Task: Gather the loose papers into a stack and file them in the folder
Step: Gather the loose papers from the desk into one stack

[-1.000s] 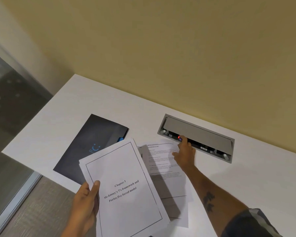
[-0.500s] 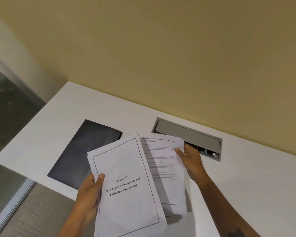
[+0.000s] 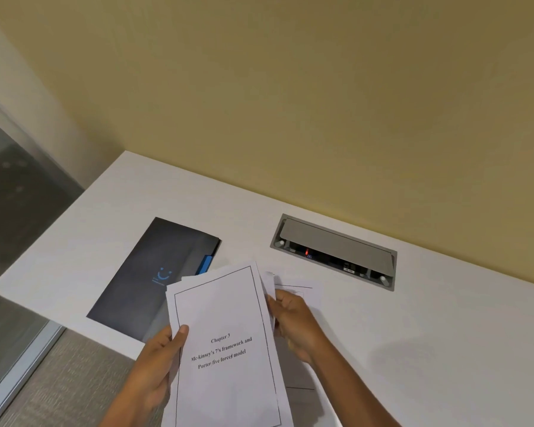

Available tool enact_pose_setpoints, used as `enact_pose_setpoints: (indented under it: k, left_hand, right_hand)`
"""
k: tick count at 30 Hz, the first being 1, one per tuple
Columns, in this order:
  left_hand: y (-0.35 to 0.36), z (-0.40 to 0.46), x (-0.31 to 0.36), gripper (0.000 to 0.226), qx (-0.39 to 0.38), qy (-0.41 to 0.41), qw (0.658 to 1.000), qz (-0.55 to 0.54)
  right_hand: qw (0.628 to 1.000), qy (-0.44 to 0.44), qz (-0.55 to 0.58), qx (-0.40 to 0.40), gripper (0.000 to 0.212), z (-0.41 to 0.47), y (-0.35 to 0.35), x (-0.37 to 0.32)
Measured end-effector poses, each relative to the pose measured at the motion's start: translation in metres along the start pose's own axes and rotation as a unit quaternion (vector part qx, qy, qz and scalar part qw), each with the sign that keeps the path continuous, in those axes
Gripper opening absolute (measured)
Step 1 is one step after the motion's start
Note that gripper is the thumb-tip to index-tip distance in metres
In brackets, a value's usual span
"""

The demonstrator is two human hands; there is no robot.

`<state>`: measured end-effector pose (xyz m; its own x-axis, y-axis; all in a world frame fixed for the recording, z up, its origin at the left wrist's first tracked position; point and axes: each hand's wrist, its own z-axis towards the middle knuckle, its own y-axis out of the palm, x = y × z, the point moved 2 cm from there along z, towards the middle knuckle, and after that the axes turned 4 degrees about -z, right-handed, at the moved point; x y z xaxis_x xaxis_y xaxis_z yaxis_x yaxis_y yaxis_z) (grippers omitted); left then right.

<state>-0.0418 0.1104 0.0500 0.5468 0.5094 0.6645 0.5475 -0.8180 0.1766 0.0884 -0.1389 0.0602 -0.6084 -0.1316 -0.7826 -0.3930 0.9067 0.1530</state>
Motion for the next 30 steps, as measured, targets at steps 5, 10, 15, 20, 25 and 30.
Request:
enact_pose_setpoints:
  k: [5, 10, 15, 20, 25, 30]
  left_hand:
    - [-0.013, -0.007, -0.014, 0.026, 0.026, -0.007, 1.0, -0.011]
    - [-0.035, -0.011, -0.022, 0.022, 0.082, 0.013, 0.995, -0.047]
    - [-0.063, -0.018, -0.024, 0.02, 0.113, 0.016, 0.991, -0.066]
    - [-0.079, -0.021, -0.024, 0.02, 0.135, 0.012, 0.988, -0.076]
    - [-0.073, -0.019, -0.022, 0.011, 0.127, 0.012, 0.989, -0.08]
    - [-0.055, -0.013, -0.014, 0.02, 0.103, 0.022, 0.991, -0.077]
  right_hand:
    - [0.996, 0.063, -0.027, -0.052, 0.056, 0.005, 0.014, 0.013]
    - [0.898, -0.032, -0.42, 0.125, 0.07, 0.025, -0.018, 0.001]
    - [0.748, 0.021, -0.654, 0.108, 0.121, 0.036, -0.08, 0.008]
    - [0.718, 0.032, -0.692, 0.071, 0.132, 0.035, -0.104, 0.029]
    - [0.71, 0.009, -0.697, 0.101, 0.144, 0.025, -0.097, 0.043]
    - [0.772, -0.012, -0.612, 0.171, 0.107, 0.014, -0.089, 0.051]
